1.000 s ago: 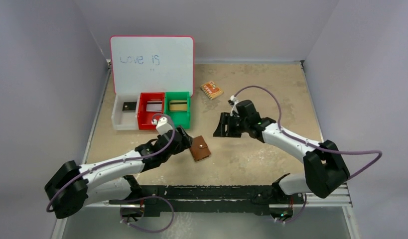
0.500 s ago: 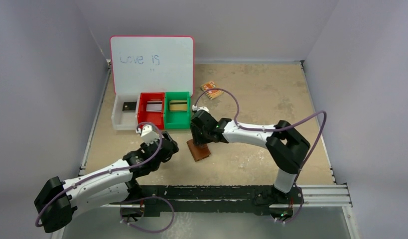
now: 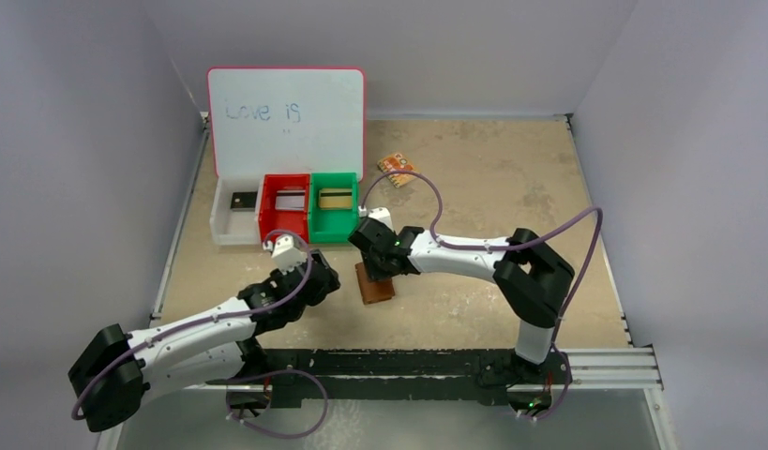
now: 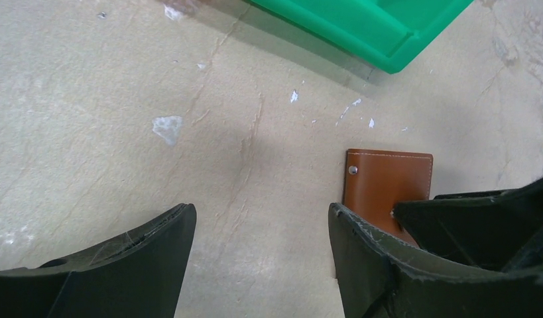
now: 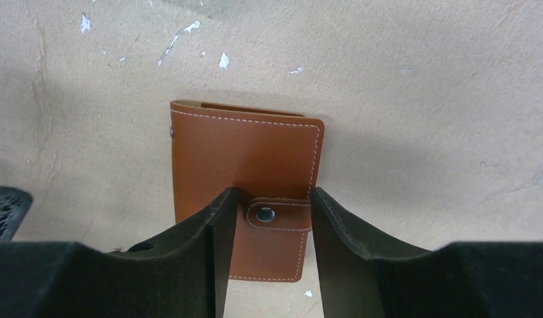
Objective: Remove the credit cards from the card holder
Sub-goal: Open the card holder at the center of the board.
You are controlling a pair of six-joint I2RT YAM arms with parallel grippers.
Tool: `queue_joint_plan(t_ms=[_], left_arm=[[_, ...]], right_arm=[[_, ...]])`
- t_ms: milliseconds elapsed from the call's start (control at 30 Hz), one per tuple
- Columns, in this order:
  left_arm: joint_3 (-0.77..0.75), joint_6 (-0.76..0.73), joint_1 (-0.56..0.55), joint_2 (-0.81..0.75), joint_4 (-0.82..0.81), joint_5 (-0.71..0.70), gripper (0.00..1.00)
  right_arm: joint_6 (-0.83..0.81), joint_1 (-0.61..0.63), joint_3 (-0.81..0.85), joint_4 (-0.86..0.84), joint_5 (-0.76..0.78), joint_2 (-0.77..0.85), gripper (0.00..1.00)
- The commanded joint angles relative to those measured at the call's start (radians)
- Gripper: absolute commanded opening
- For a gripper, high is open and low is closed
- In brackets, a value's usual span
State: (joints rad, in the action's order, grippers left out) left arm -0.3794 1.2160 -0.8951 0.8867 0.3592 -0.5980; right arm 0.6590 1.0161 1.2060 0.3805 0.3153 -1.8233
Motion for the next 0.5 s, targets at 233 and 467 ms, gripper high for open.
queue_joint_plan(t_ms=[233,467], left_arm=[[-0.035,-0.066,-0.001,0.127,-0.225,0.118,0.7],[-0.031,-0.038,0.0,0.163,-0.258,0.148,0.68]], right_arm=[[0.068,0.015,-0.007,0.048,0.042,0.011,0.47],[0.114,0.015,-0.076,-0.038,-0.021,0.057,0.33]])
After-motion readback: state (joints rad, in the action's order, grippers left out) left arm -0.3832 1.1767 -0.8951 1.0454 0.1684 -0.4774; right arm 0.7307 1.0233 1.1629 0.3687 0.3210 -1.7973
